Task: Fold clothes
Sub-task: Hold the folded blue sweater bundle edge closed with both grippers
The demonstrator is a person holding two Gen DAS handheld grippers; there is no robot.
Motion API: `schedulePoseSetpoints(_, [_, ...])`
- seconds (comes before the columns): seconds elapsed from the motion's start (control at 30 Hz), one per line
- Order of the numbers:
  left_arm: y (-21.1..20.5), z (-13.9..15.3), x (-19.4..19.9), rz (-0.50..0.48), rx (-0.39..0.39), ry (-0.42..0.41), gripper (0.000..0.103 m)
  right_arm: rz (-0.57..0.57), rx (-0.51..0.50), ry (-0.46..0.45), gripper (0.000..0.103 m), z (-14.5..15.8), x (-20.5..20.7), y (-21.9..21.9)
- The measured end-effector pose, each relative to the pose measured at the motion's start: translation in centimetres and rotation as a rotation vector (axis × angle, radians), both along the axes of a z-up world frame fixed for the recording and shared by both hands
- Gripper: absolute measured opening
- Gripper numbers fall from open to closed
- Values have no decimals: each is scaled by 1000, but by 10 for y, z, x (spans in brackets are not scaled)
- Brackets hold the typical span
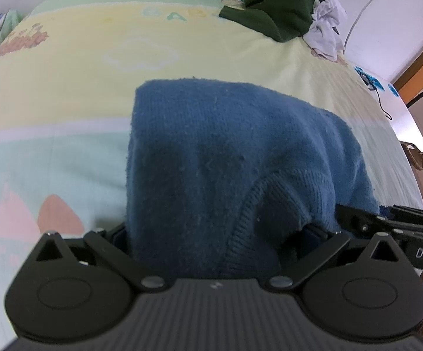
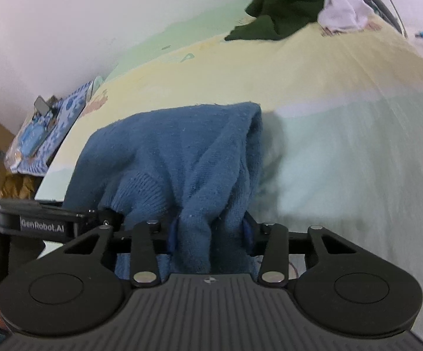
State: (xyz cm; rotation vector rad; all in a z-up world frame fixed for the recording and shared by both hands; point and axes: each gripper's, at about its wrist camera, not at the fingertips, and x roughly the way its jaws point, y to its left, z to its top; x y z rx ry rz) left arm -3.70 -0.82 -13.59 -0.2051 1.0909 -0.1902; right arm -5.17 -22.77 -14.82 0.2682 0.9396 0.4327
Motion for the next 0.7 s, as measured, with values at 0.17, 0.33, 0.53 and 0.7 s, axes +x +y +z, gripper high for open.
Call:
schedulePoseSetpoints(0.17, [1,0,-1,7,-12,-2,103,-18,-7,-18,49,-1,-3,1])
schedulePoseSetpoints(0.33, [5,-1,-6,25,-41,-16,103,-88,-59,-48,66,0,-10,5])
schedulePoseSetpoints(0.53, [9,-1,-6,42,-69,-1,102,-133,85,-1,70,-11,-6,-11])
schedulePoseSetpoints(0.7, [29,-2,1,61,-189,43,102,-115,95,6,70,-11,-3,-9])
